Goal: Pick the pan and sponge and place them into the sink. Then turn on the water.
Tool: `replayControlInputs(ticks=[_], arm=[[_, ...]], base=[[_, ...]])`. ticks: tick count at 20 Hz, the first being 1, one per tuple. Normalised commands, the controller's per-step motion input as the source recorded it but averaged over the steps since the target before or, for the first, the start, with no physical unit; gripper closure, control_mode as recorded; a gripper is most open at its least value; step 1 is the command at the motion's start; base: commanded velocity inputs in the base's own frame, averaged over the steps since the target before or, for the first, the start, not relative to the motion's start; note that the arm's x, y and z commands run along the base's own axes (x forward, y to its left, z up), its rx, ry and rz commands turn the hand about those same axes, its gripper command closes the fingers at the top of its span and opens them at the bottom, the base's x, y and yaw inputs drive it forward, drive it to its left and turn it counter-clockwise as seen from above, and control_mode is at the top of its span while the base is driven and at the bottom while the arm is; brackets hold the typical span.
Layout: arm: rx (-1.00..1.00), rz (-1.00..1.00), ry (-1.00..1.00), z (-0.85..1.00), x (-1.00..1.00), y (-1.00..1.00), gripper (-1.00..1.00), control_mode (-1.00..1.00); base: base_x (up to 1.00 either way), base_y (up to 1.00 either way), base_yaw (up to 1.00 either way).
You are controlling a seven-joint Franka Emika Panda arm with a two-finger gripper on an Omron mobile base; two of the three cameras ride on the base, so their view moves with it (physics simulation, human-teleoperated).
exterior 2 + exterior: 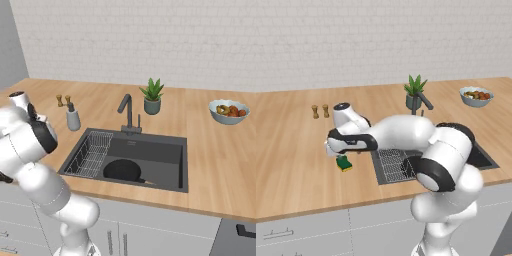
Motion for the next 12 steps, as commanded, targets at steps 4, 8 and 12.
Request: replayControlInputs(ticks=[4, 8, 12], arm=[[0.02, 0.0, 0.01, -0.47, 0.3, 0.04, -1.0, -1.0], [0.0, 0.0, 0.0, -0.48, 0.23, 0.26, -1.0, -1.0], [0.0, 0.0, 0.0, -0.42, 0.34, 0.25, -1.0, -1.0]], base=[[0.0, 0.0, 0.0], [0.0, 0.0, 0.0], [0.0, 0.0, 0.0]])
